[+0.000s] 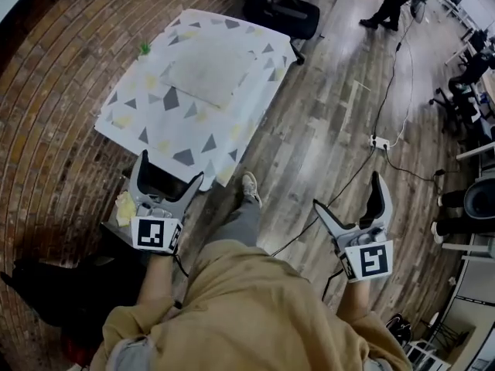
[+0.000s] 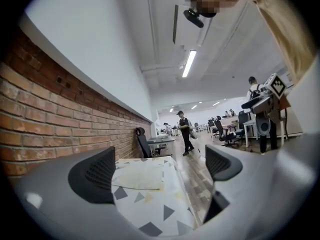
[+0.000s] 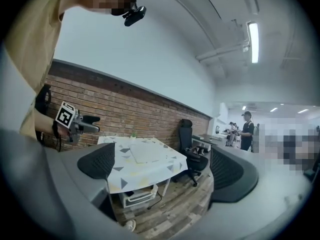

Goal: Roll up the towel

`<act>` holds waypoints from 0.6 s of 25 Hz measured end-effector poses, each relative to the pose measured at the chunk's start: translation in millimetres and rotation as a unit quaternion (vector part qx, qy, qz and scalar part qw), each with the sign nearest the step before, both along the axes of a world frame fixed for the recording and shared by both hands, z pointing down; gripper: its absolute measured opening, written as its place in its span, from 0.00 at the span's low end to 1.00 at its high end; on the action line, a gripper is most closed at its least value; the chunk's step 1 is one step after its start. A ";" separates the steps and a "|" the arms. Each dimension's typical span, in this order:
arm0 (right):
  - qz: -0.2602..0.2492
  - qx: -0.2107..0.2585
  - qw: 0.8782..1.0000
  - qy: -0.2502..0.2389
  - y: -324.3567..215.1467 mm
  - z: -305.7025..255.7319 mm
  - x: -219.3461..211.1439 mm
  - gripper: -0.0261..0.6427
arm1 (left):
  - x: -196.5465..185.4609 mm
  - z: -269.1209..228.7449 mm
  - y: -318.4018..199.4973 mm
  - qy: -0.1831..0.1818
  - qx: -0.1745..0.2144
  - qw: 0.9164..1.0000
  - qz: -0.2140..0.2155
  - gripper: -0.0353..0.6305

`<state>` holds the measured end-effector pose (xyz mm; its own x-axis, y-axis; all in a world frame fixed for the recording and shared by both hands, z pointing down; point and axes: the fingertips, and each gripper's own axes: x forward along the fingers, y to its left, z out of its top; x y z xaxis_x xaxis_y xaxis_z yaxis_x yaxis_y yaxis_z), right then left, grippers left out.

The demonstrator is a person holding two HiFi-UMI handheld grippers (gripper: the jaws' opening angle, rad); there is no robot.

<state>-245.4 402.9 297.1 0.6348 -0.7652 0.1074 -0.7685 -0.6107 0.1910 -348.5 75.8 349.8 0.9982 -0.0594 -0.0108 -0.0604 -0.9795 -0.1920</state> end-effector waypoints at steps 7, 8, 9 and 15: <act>-0.068 -0.027 0.997 -0.011 -105.6 -16.5 188.0 0.89 | 172.8 -2.6 -82.8 0.004 -0.015 0.999 -0.039 0.94; -0.079 -0.031 0.996 -0.010 -120.3 -19.9 209.4 0.89 | 191.2 -6.9 -92.7 0.004 -0.009 0.999 -0.043 0.94; -0.089 -0.034 0.995 -0.011 -134.0 -21.9 229.0 0.89 | 206.8 -9.7 -102.3 0.004 -0.005 0.999 -0.049 0.94; -0.125 -0.039 0.991 -0.025 -186.8 -23.5 293.5 0.89 | 246.5 -0.8 -138.0 -0.017 -0.040 0.995 -0.086 0.94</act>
<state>48.1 216.0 273.6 0.4191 -0.8858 0.1991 -0.9034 -0.3851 0.1883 -102.0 -62.1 348.9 0.9727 -0.2296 0.0350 -0.2241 -0.9673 -0.1187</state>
